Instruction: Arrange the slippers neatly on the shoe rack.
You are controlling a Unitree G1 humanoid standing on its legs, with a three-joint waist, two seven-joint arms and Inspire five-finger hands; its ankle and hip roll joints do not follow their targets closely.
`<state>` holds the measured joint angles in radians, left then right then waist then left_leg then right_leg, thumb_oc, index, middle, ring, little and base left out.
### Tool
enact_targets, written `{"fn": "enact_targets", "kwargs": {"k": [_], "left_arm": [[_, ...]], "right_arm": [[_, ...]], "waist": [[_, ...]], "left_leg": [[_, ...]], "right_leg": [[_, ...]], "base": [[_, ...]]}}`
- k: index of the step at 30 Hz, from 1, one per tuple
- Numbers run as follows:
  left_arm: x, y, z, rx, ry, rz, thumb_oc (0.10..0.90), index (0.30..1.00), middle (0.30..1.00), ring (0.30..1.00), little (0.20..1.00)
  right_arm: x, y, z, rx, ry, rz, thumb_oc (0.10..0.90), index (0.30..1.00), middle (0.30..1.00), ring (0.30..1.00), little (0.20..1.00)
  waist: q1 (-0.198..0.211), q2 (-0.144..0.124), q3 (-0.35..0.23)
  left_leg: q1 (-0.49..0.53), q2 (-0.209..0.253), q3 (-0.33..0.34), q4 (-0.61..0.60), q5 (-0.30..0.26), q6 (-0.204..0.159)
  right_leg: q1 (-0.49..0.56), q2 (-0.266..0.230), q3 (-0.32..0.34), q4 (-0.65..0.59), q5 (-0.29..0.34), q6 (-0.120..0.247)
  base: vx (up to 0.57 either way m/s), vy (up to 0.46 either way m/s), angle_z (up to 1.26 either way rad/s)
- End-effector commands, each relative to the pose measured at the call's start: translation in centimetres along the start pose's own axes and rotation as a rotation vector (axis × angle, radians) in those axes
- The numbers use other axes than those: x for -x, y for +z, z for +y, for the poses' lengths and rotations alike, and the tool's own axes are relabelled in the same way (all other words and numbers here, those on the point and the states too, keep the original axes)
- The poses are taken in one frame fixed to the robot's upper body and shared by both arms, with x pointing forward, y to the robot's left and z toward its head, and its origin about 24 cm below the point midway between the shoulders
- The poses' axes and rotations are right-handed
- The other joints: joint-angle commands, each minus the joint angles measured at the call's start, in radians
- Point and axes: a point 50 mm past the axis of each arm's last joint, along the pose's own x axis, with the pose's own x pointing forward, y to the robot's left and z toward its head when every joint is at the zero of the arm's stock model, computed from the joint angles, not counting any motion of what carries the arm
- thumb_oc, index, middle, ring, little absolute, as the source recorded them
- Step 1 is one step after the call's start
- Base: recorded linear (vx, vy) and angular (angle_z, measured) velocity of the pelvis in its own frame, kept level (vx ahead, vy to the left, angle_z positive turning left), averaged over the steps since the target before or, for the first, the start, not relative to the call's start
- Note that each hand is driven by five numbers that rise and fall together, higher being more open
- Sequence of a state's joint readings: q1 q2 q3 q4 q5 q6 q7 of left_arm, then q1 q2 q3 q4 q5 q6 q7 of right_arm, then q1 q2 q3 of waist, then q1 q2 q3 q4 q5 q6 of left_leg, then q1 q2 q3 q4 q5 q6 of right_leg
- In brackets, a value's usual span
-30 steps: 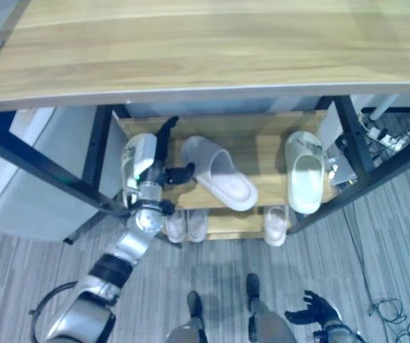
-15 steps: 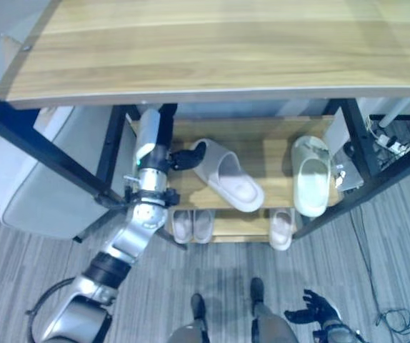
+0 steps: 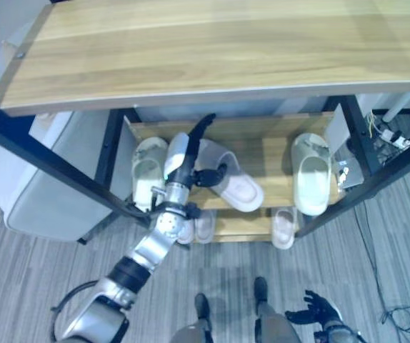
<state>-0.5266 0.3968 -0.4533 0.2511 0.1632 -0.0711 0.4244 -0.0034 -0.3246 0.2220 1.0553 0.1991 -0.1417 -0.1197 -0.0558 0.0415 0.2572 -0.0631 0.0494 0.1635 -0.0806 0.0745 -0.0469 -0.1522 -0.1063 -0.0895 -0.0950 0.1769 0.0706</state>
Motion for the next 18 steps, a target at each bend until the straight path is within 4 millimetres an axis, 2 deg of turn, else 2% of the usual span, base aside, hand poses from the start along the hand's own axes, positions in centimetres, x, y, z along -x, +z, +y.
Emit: {"fn": "enact_targets", "kwargs": {"k": [1, 9, 13, 14, 15, 18], "left_arm": [[-3.6, 4.3, 1.1, 0.02, 0.091, -0.189, 0.8, 0.9, 0.9, 0.9, 0.9], [-4.0, 2.5, 0.9, -0.05, 0.084, -0.109, 0.8, 0.9, 0.9, 0.9, 0.9], [-3.9, 0.9, 0.6, -0.061, 0.059, -0.028, 0.8, 0.9, 0.9, 0.9, 0.9], [-3.7, 0.5, 0.5, -0.051, 0.053, -0.005, 0.482, 0.422, 0.422, 0.422, 0.422], [-3.7, 0.3, 0.5, -0.047, 0.052, 0.006, 0.4, 0.3, 0.3, 0.3, 0.3], [-3.4, -0.2, 0.4, -0.04, 0.041, 0.027, 0.4, 0.3, 0.3, 0.3, 0.3]], "right_arm": [[-0.1, 1.1, -3.0, 0.027, -0.082, -0.061, 0.8, 0.9, 0.9, 0.9, 0.9], [-0.1, 1.6, -3.2, 0.039, -0.093, -0.079, 0.8, 0.9, 0.9, 0.9, 0.9], [-0.1, 1.5, -3.4, 0.039, -0.101, -0.075, 0.8, 0.9, 0.9, 0.9, 0.9], [-0.1, 1.4, -3.3, 0.038, -0.099, -0.071, 0.8, 0.9, 0.9, 0.9, 0.9], [0.0, 1.2, -3.2, 0.036, -0.097, -0.066, 0.8, 0.9, 0.9, 0.9, 0.9], [0.0, 1.0, -3.0, 0.034, -0.089, -0.06, 0.8, 0.9, 0.9, 0.9, 0.9]], "waist": [[-0.006, 0.046, -0.027], [-0.011, 0.044, -0.02], [-0.014, 0.039, -0.019], [-0.013, 0.038, -0.019], [-0.013, 0.037, -0.021], [-0.012, 0.035, -0.024]], "left_leg": [[-0.042, 0.008, -0.093, -0.007, -0.001, -0.046], [-0.057, 0.013, -0.086, -0.007, 0.004, -0.047], [-0.064, 0.015, -0.086, -0.007, 0.005, -0.047], [-0.064, 0.015, -0.087, -0.007, 0.005, -0.047], [-0.066, 0.015, -0.087, -0.007, 0.005, -0.047], [-0.066, 0.015, -0.088, -0.007, 0.003, -0.047]], "right_leg": [[0.073, 0.011, -0.013, 0.008, -0.157, 0.092], [0.054, 0.012, -0.007, 0.008, -0.152, 0.093], [0.047, 0.012, -0.009, 0.008, -0.15, 0.092], [0.045, 0.013, -0.01, 0.008, -0.15, 0.092], [0.045, 0.013, -0.011, 0.008, -0.149, 0.092], [0.047, 0.013, -0.012, 0.008, -0.151, 0.091]], "base": [[0.0, 0.0, 0.0], [0.0, 0.001, -0.02], [0.0, 0.0, 0.0], [0.0, 0.0, 0.0], [0.0, 0.0, 0.0], [0.0, 0.0, 0.0]]}}
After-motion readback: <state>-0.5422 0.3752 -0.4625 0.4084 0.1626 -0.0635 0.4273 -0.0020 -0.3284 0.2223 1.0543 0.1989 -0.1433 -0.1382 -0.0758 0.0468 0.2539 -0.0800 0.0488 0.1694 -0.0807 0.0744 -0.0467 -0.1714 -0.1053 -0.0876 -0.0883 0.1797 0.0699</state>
